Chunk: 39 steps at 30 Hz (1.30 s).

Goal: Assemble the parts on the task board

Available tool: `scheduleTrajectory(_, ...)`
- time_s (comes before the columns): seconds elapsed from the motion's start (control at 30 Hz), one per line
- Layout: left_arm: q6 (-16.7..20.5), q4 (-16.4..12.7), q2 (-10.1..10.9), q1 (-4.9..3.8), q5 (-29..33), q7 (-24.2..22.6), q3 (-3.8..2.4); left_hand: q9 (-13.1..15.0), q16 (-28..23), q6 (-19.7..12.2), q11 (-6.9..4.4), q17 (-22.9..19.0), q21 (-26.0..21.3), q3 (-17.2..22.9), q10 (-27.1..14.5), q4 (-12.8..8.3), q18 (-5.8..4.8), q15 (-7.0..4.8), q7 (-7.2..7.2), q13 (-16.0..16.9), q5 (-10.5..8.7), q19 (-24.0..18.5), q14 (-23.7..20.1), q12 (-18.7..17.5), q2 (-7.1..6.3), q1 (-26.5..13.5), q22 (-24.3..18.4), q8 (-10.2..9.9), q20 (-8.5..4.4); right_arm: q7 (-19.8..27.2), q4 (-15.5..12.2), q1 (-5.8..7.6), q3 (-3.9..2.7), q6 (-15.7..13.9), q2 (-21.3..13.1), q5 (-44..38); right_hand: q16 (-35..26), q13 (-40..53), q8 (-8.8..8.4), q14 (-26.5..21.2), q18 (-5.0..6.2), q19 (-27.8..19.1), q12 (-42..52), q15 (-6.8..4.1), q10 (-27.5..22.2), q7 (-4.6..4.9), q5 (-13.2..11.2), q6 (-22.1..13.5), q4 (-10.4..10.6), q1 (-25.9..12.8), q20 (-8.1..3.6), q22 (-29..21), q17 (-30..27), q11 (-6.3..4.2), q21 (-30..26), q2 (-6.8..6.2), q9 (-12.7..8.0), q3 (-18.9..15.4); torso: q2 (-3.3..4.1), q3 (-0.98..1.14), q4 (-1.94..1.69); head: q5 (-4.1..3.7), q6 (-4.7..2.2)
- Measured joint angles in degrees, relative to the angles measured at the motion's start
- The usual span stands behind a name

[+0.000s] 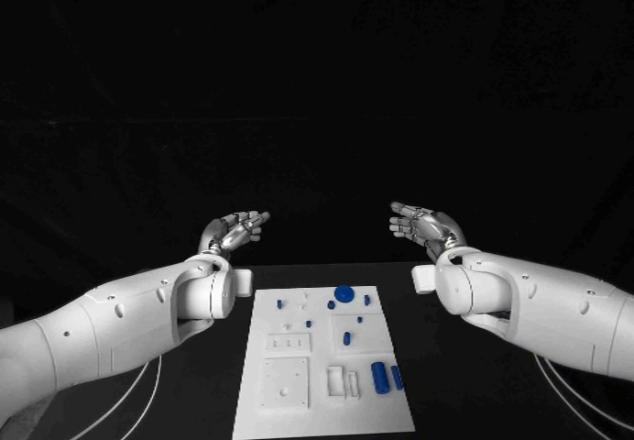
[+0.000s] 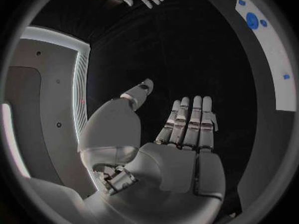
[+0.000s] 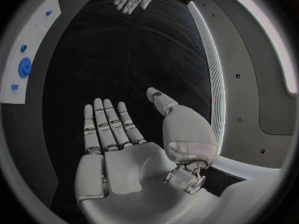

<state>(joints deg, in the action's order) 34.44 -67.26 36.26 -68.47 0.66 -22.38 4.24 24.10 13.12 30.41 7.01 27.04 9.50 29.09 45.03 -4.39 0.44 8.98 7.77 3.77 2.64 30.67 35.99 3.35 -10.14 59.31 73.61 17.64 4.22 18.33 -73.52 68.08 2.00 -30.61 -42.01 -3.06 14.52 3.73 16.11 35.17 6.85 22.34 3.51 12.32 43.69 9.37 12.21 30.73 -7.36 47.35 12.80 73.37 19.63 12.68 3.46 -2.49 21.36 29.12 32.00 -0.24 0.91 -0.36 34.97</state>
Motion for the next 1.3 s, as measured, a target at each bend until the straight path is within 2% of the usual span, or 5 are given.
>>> scheduleTrajectory(0.33, -8.42, 9.0, -3.23, -3.29, 0.5, 5.29, 1.46, 0.88, 0.59, 1.11, 0.25, 0.96, 0.25, 0.99, 1.45, -0.13, 0.0, 0.29, 0.31, 0.13, 0.3, 1.2, 1.14, 0.19, -0.42, 1.94, 1.34, 0.62, 0.18, -8.67, 6.59, 3.09, 0.71, 12.1, 1.07, -3.71, 0.84, 0.15, 0.69, 1.66, 0.22, 1.23, 0.19, 0.74, 2.11, 0.25, 0.0, 1.28, -2.49, 4.47, 0.41, 1.58, 0.78, 0.74, 0.46, -0.2, 0.71, 1.49, 0.02, -0.01, 0.0, 0.0, 0.01)
scheduleTrajectory(0.6, -11.78, 7.29, -1.4, -3.44, 0.32, 6.06, 1.66, 0.96, 0.81, 1.38, 0.44, 1.03, 0.38, 1.02, 1.82, -0.16, 0.0, 0.31, 0.54, 0.21, 0.3, 1.38, 1.48, 0.41, -0.32, 2.04, 1.32, 0.79, 0.09, -10.38, 12.45, 3.21, 0.78, 13.07, 5.6, -23.61, 2.15, 0.37, 1.89, 4.08, 0.34, 3.43, 0.7, 0.9, 4.56, 0.43, 0.0, 2.85, -6.18, 9.27, 0.08, 1.58, 1.31, 1.19, 1.02, -1.39, 1.07, 2.84, 0.03, -0.16, -0.19, 0.68, 0.84)
scheduleTrajectory(0.83, -13.28, 3.63, 0.48, -3.44, -0.63, 5.29, 1.66, 2.05, 6.46, 8.57, 2.83, 3.07, 5.01, 0.45, 11.74, -2.81, 1.79, 0.34, 2.68, 1.86, 0.3, 8.59, 11.44, 4.81, 2.59, 5.06, 1.32, 4.0, -0.8, -10.39, 13.99, 3.17, 0.76, 12.69, 6.85, -40.15, 13.04, 1.95, 5.84, 24.0, 7.73, 24.79, 4.66, -7.4, 14.79, 1.59, -0.68, 11.73, -9.16, 15.09, -1.5, 1.57, 7.31, -2.65, 9.49, -3.65, 2.28, 6.8, 0.42, -0.41, -0.46, 0.76, 0.86)
scheduleTrajectory(1.0, -13.75, -1.7, 3.8, -3.46, -1.6, 4.76, 1.65, 1.44, 8.83, 10.98, 2.26, 3.79, 7.59, 0.06, 15.2, -4.68, 2.67, -0.94, 3.21, 1.73, 0.52, 11.24, 15.25, 5.03, 3.15, 5.14, 1.32, 4.0, -1.88, -10.29, 14.82, 3.08, 0.75, 12.42, 8.78, -50.6, 20.33, 2.25, 6.13, 35.85, 7.61, 38.23, 5.05, -10.97, 17.89, 2.05, -0.89, 14.42, -9.43, 16.4, -5.95, 1.55, 12.91, -5.25, 15.44, -4.52, 2.28, 6.54, 1.24, -0.65, -0.91, 0.55, 0.59)
scheduleTrajectory(1.3, -14.17, -8.61, 6.95, -3.77, -2.87, 4.04, 1.59, 0.95, 9.25, 11.45, 1.9, 3.9, 8.42, 0.22, 15.99, -5.77, 2.66, -1.45, 3.28, 1.4, 0.52, 11.44, 15.78, 4.67, 3.45, 5.44, 1.31, 4.0, -2.08, -11.12, 14.7, 2.64, 0.74, 12.34, 10.65, -68.5, 36.46, 2.26, 5.46, 41.82, 6.91, 48.53, 3.53, -12.65, 20.72, 0.98, -0.89, 17.34, -9.32, 19.06, -11.47, 1.56, 25.41, -6.45, 27.62, -5.83, 1.28, 3.6, 3.8, -1.26, -1.97, -0.4, -0.46)
